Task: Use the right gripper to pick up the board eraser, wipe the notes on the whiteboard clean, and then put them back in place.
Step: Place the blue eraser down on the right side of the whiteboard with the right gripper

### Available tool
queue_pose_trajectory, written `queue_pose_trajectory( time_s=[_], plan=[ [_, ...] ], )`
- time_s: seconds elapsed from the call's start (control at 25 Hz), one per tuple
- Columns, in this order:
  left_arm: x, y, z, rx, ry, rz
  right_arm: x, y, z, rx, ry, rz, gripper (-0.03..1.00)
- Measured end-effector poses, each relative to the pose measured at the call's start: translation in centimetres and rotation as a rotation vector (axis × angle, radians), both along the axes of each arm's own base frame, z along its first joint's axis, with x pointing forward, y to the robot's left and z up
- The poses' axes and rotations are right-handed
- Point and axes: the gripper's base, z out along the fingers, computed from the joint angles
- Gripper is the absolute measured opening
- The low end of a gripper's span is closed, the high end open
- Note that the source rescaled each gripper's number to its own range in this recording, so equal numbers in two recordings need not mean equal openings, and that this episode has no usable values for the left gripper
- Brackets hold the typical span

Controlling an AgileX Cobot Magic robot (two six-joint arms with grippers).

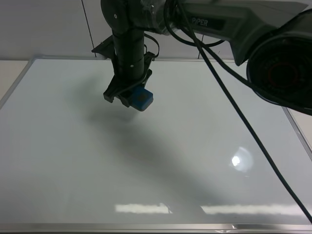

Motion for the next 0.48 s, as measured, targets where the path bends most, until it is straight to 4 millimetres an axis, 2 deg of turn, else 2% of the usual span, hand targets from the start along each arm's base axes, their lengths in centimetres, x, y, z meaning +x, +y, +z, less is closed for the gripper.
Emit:
queue_pose_trajectory(
  time_s=[0.24, 0.32, 0.48],
  plan=[
    [0.0, 0.0, 0.0, 0.000, 0.000, 0.000, 0.4, -2.0, 1.2, -0.028, -0.008, 0.092, 0.04],
    [0.0, 0.0, 0.0, 0.000, 0.000, 0.000, 0.1, -3.3, 1.0, -0.061, 0.019, 0.119, 0.04],
    [0.0, 0.0, 0.0, 0.000, 0.000, 0.000, -0.3, -6.7, 1.8, -0.095, 0.053, 0.102, 0.04]
  ],
)
